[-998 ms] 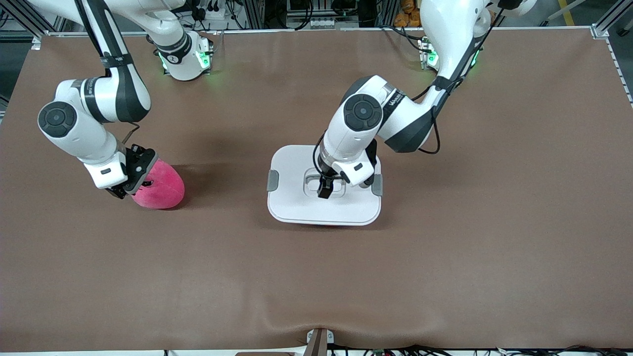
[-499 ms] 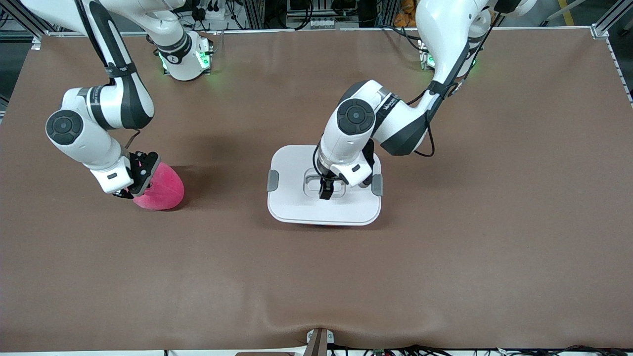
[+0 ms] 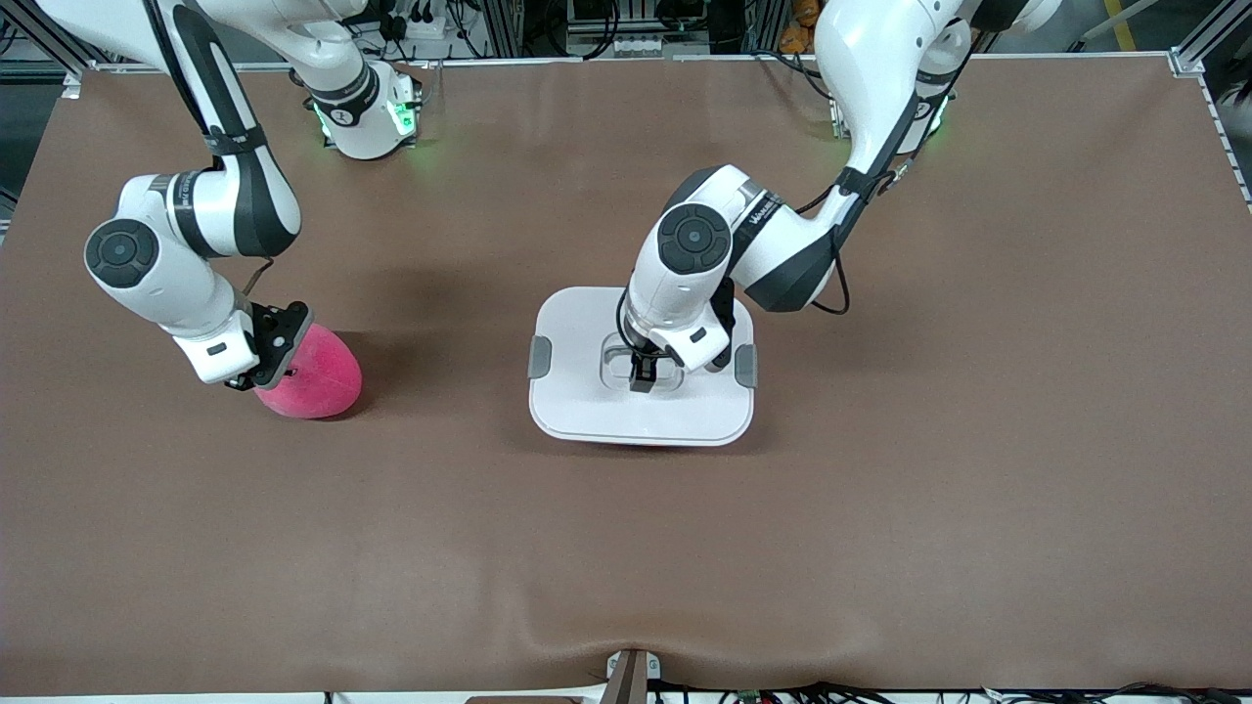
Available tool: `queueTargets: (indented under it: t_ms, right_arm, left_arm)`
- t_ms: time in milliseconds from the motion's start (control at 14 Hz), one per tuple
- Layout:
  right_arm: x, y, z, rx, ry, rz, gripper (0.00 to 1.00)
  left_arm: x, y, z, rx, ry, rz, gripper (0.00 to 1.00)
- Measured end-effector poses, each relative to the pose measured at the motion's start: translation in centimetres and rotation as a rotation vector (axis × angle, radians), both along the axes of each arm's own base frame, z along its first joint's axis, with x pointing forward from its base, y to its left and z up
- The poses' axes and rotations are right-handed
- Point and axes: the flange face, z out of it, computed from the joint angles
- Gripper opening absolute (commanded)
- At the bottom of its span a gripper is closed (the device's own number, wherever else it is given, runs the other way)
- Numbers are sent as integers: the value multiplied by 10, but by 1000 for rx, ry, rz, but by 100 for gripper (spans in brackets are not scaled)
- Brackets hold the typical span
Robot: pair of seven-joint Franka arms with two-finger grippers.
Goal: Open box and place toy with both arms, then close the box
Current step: 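Grasp the lid handle with the left gripper while the right grasps the toy, then lift the pink toy off the table with the right gripper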
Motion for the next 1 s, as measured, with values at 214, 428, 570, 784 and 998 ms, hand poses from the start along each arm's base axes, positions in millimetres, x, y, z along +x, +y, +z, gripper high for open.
queueTargets:
  t_ms: [214, 428, 570, 784, 998]
  right_arm:
    - [10, -1, 20, -6, 17, -22, 0]
    - [30, 0, 65, -13, 10, -91, 0]
    - [41, 5, 93, -13, -16, -154, 0]
    - [50, 23, 123, -9, -42, -236, 0]
    - [55, 40, 140, -4, -66, -284, 0]
  left_arm:
    - [-1, 1, 0, 8, 9, 4, 62]
    - [-2, 1, -1, 15, 18, 11, 51]
    - [-2, 1, 0, 16, 20, 12, 43]
    - [-1, 1, 4, 13, 16, 14, 35]
    - [-1, 1, 5, 13, 16, 14, 28]
